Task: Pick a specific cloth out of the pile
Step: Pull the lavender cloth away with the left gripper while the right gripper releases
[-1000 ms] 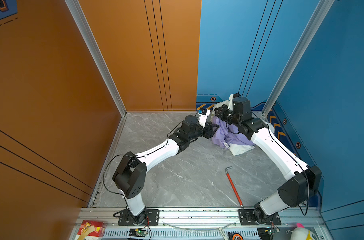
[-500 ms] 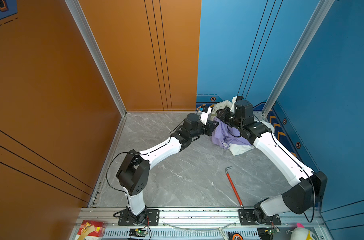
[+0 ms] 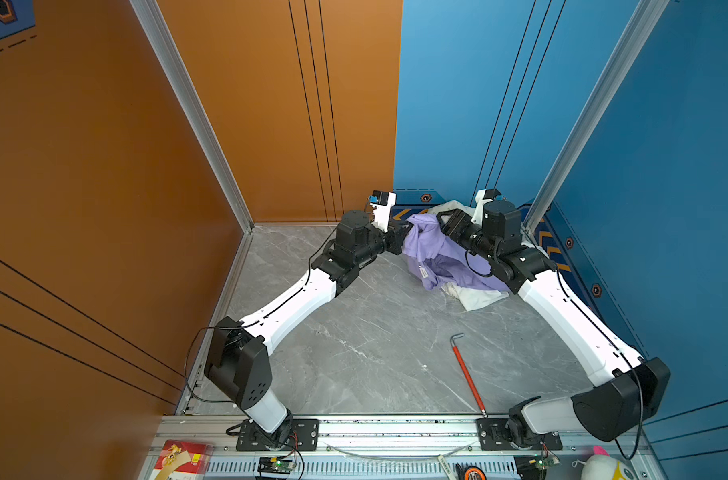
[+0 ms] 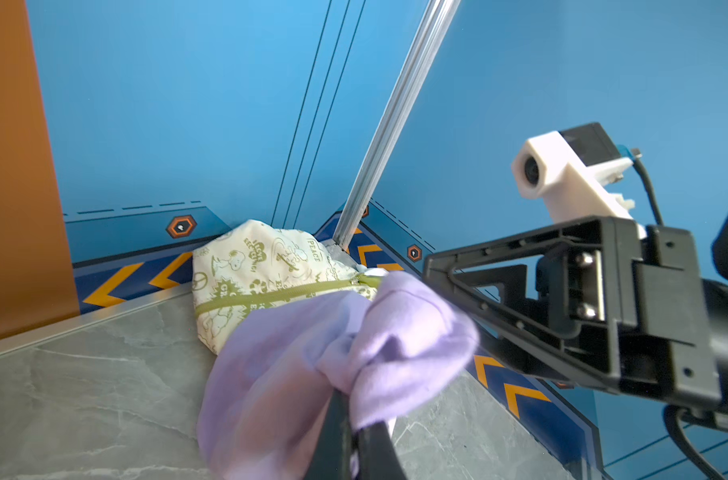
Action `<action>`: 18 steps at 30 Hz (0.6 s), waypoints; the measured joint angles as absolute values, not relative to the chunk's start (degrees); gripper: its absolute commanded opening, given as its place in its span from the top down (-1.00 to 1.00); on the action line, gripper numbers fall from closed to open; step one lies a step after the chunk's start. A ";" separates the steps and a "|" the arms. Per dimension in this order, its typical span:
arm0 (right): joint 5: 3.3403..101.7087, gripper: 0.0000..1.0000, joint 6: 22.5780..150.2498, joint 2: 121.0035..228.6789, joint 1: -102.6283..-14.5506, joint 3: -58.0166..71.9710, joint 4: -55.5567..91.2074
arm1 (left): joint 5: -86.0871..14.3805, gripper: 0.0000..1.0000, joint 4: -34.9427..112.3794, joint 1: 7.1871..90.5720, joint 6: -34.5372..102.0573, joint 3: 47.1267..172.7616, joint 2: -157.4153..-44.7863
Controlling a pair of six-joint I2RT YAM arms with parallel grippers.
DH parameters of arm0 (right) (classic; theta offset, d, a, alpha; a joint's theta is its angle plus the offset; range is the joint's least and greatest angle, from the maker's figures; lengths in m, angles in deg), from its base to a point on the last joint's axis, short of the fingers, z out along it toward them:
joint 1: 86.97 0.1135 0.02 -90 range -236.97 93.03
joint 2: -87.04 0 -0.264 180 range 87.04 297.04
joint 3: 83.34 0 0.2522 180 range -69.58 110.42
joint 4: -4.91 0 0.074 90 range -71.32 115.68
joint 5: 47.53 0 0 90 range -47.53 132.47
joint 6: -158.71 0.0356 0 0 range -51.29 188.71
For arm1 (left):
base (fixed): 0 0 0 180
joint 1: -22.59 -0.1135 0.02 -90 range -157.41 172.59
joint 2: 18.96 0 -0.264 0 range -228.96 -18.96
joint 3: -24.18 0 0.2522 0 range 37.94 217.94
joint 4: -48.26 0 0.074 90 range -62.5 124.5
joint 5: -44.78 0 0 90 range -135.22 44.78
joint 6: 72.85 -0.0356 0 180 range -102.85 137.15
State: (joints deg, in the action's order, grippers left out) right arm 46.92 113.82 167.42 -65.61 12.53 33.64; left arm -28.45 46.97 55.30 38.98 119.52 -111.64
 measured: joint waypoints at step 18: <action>46.31 -1.00 108.07 155.73 -72.56 3.74 38.34 | -28.23 1.00 33.83 45.68 37.88 134.41 -110.29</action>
